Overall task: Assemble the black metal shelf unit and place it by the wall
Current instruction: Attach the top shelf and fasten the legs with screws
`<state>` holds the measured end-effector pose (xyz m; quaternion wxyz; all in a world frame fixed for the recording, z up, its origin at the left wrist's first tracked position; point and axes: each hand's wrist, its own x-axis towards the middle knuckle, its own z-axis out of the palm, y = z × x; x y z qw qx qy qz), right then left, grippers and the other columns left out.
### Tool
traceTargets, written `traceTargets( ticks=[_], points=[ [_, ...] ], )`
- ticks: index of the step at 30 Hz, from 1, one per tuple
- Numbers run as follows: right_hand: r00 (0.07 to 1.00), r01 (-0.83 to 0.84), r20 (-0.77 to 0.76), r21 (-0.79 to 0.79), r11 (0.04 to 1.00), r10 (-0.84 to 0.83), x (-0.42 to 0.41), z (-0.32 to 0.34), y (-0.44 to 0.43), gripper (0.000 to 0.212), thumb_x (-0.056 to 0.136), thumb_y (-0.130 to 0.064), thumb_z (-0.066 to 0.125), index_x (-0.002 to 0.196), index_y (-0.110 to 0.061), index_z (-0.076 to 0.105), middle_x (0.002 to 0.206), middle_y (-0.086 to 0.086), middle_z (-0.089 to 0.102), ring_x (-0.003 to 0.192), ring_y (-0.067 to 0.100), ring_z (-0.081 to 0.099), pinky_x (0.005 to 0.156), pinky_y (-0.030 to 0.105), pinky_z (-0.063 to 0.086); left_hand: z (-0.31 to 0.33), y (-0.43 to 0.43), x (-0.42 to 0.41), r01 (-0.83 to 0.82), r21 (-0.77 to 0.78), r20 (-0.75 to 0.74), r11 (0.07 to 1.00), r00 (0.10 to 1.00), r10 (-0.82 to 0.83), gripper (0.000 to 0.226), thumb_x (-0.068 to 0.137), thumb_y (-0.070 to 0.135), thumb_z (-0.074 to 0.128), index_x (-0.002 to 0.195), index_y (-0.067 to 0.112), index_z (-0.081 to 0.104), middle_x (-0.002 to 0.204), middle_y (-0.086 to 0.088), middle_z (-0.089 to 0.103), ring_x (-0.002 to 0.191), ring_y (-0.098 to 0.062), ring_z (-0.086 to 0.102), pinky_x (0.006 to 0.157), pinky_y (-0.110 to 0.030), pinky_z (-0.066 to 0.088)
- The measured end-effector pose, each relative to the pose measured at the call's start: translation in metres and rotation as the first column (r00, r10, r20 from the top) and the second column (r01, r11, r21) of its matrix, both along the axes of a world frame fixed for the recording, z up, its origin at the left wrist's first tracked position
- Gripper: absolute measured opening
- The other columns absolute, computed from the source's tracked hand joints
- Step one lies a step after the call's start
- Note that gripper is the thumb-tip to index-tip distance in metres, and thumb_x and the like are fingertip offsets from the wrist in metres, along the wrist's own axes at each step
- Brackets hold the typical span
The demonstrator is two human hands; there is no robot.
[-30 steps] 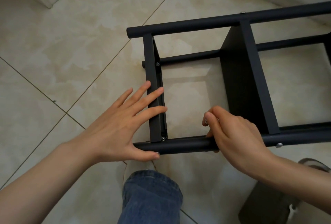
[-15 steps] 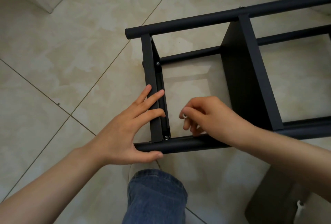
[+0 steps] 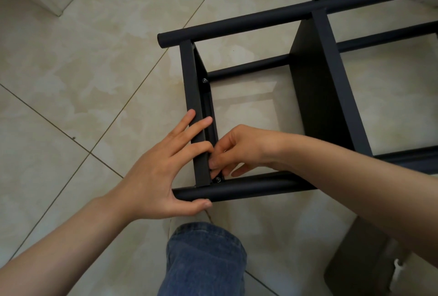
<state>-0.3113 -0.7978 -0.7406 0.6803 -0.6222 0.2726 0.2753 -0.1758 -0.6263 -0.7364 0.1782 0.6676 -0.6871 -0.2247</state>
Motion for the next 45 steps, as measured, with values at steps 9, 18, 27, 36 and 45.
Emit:
traceTargets(
  ticks=[9, 18, 27, 36, 45],
  points=[
    [1.000, -0.025, -0.013, 0.075, 0.997, 0.026, -0.002, -0.004, -0.001, 0.007, 0.089, -0.024, 0.071, 0.084, -0.025, 0.076, 0.089, -0.005, 0.076, 0.087, 0.009, 0.065, 0.098, 0.037, 0.052, -0.001, 0.000, -0.002, 0.000, -0.017, 0.004, 1.000, 1.000, 0.000, 0.071, 0.074, 0.062, 0.071, 0.130, 0.022, 0.054, 0.167, 0.003, 0.021, 0.156, -0.024, 0.008, 0.106, -0.030, 0.036],
    [0.999, -0.049, 0.007, 0.055, 0.997, 0.049, 0.000, -0.007, 0.005, 0.012, 0.089, -0.020, 0.071, 0.078, -0.024, 0.075, 0.082, -0.005, 0.074, 0.082, 0.008, 0.065, 0.100, 0.040, 0.053, -0.001, 0.000, -0.004, -0.008, -0.019, 0.000, 1.000, 1.000, 0.008, 0.071, 0.073, 0.062, 0.071, 0.131, 0.024, 0.053, 0.167, 0.004, 0.021, 0.157, -0.024, 0.008, 0.106, -0.032, 0.035],
    [0.996, -0.084, -0.029, 0.102, 0.991, 0.088, 0.001, -0.010, 0.001, 0.008, 0.089, -0.018, 0.070, 0.085, -0.022, 0.076, 0.086, -0.003, 0.074, 0.086, 0.011, 0.064, 0.100, 0.039, 0.051, -0.001, 0.000, -0.004, -0.011, -0.019, 0.001, 1.000, 1.000, 0.011, 0.070, 0.073, 0.063, 0.069, 0.130, 0.024, 0.054, 0.167, 0.004, 0.021, 0.157, -0.023, 0.008, 0.107, -0.031, 0.034],
    [0.960, -0.255, -0.059, 0.226, 0.940, 0.275, 0.016, -0.016, -0.007, 0.007, 0.093, -0.014, 0.065, 0.088, -0.014, 0.070, 0.084, -0.001, 0.069, 0.082, 0.012, 0.060, 0.087, 0.032, 0.050, -0.001, -0.001, -0.003, 0.003, -0.016, 0.009, 1.000, 1.000, -0.003, 0.069, 0.076, 0.064, 0.068, 0.130, 0.022, 0.057, 0.167, 0.002, 0.021, 0.157, -0.025, 0.007, 0.106, -0.031, 0.035],
    [0.965, -0.216, -0.076, 0.322, 0.922, 0.253, 0.012, -0.027, -0.009, 0.009, 0.092, -0.014, 0.065, 0.099, -0.010, 0.070, 0.089, 0.002, 0.066, 0.081, 0.011, 0.057, 0.084, 0.030, 0.047, -0.001, 0.000, -0.005, 0.002, -0.016, 0.017, 1.000, 1.000, -0.002, 0.069, 0.077, 0.065, 0.066, 0.129, 0.021, 0.056, 0.167, 0.001, 0.021, 0.157, -0.025, 0.008, 0.102, -0.025, 0.036]
  ],
)
